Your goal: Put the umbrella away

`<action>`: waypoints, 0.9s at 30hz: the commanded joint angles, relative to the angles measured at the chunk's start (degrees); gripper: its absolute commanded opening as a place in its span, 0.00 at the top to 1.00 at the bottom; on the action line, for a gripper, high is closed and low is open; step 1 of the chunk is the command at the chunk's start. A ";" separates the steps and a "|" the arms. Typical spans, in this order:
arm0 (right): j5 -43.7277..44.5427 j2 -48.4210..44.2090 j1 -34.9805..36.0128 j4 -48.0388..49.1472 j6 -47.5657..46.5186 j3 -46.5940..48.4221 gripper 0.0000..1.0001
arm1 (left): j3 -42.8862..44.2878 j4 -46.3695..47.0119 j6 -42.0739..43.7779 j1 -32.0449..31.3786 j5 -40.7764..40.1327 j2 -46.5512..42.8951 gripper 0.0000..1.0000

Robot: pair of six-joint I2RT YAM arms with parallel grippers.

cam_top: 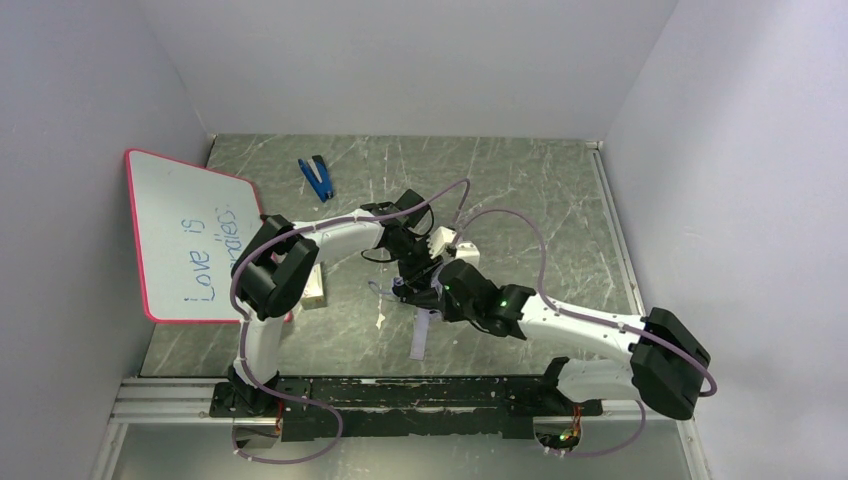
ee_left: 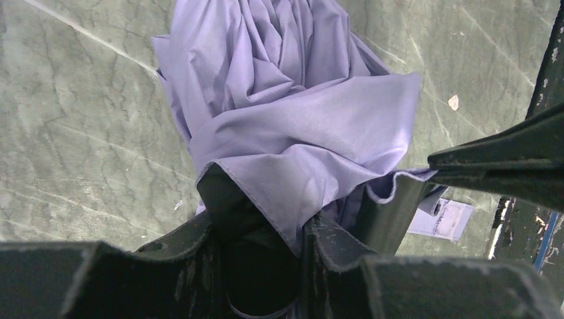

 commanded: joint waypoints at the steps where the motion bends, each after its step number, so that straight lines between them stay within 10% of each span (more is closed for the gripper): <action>1: -3.80 -2.13 -2.07 -3.01 7.10 -3.71 1.00 | -3.10 0.19 3.42 3.22 -18.91 4.45 0.95; 27: -19.29 9.32 -26.56 19.12 10.13 -10.40 1.00 | -12.44 5.06 9.54 -2.47 -20.16 -3.15 0.95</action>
